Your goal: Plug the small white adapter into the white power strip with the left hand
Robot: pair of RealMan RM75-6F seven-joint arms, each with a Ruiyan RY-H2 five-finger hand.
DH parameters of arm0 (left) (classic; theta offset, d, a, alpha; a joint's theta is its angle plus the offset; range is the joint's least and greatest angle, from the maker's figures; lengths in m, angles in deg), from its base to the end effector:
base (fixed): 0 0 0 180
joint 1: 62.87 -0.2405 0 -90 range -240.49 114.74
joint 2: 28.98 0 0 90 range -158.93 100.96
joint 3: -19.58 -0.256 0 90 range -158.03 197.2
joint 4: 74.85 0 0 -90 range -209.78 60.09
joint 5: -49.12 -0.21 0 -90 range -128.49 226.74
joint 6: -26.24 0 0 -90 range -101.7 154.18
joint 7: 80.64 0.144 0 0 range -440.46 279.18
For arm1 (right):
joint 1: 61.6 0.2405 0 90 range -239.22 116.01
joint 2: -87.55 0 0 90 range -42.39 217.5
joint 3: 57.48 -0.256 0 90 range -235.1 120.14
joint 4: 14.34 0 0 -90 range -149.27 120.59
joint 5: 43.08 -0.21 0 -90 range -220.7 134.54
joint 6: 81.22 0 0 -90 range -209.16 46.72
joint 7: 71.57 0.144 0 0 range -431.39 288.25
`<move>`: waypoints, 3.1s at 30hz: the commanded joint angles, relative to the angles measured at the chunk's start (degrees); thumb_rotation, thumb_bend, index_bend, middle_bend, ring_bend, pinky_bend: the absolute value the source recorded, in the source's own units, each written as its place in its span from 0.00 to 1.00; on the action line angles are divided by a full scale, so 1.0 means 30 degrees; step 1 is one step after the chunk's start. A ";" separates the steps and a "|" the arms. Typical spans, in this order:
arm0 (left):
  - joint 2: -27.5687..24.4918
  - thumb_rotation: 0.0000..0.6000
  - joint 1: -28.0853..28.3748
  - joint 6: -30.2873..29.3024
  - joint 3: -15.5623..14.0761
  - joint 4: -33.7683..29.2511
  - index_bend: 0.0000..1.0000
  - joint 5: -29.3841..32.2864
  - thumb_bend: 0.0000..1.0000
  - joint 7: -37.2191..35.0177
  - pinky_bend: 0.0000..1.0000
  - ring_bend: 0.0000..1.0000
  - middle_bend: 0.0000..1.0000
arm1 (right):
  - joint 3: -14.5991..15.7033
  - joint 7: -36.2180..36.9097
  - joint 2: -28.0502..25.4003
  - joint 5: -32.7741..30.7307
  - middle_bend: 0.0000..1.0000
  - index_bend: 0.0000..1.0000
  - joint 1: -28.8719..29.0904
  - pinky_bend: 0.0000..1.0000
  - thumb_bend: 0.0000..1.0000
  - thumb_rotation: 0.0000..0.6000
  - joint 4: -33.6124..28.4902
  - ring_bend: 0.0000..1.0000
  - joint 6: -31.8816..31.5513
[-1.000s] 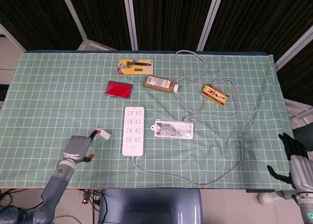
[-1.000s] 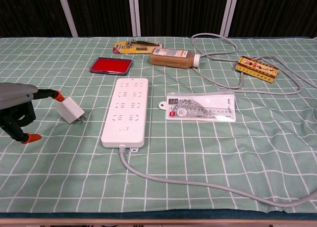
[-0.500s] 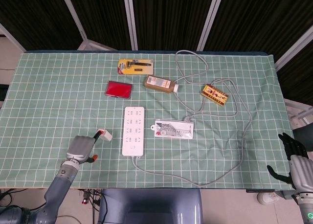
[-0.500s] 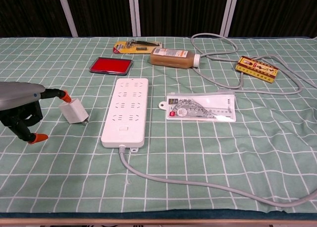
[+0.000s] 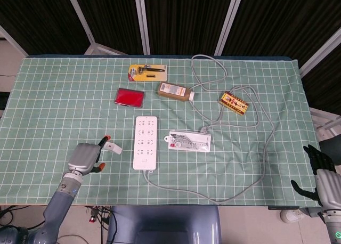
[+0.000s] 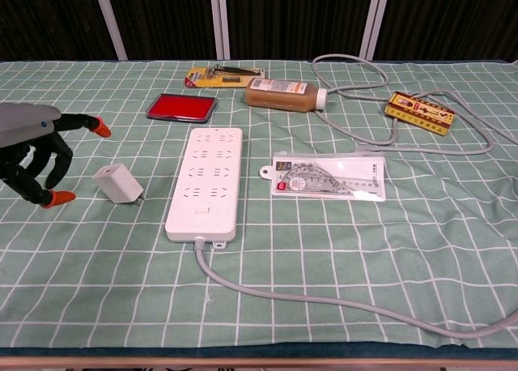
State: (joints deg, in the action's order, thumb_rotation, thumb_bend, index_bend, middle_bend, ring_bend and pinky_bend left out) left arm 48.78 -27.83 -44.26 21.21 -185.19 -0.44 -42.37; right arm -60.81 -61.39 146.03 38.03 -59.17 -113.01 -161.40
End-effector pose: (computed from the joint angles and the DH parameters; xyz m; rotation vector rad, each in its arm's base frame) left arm -0.1822 0.2633 0.0299 -1.7495 -1.0437 -0.6441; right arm -0.3183 -0.1673 0.1740 1.2487 -1.1607 0.9338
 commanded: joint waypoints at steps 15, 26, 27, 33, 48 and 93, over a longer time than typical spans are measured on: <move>-0.0250 1.00 0.1345 0.3089 0.0672 0.2657 0.20 0.1473 0.26 -0.0185 0.16 0.11 0.28 | -0.0074 0.0032 -0.0004 -0.0379 0.00 0.00 0.0082 0.00 0.34 1.00 -0.0021 0.00 0.0304; -0.0700 1.00 0.2381 0.4990 0.0360 0.3669 0.21 0.1471 0.25 -0.0122 0.09 0.08 0.28 | -0.0122 -0.0032 -0.0004 -0.0576 0.00 0.00 0.0084 0.00 0.34 1.00 -0.0087 0.00 0.0377; -0.0722 1.00 0.2413 0.5042 0.0328 0.3732 0.21 0.1421 0.25 -0.0162 0.08 0.07 0.27 | -0.0125 -0.0042 -0.0007 -0.0582 0.00 0.00 0.0086 0.00 0.34 1.00 -0.0098 0.00 0.0381; -0.0850 1.00 0.2568 0.5298 0.0153 0.3957 0.22 0.1239 0.23 -0.0318 0.03 0.06 0.26 | -0.0133 -0.0084 -0.0013 -0.0623 0.00 0.00 0.0083 0.00 0.34 1.00 -0.0134 0.00 0.0395; -0.0235 1.00 0.3021 0.5756 -0.0059 0.4904 0.33 0.0781 0.26 -0.0665 0.00 0.05 0.30 | -0.0155 -0.0064 -0.0029 -0.0713 0.00 0.00 0.0103 0.00 0.34 1.00 -0.0182 0.00 0.0487; 0.2043 1.00 0.3153 0.5108 0.0015 0.6491 0.55 -0.0754 0.56 -0.2307 0.09 0.15 0.56 | -0.0175 -0.0117 -0.0052 -0.0759 0.00 0.00 0.0070 0.00 0.34 1.00 -0.0271 0.00 0.0469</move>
State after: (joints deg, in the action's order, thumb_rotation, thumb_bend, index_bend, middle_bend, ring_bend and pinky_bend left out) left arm 54.80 -18.14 -28.55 21.19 -165.66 -2.30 -49.10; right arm -61.33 -61.74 145.88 35.75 -58.96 -113.83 -159.99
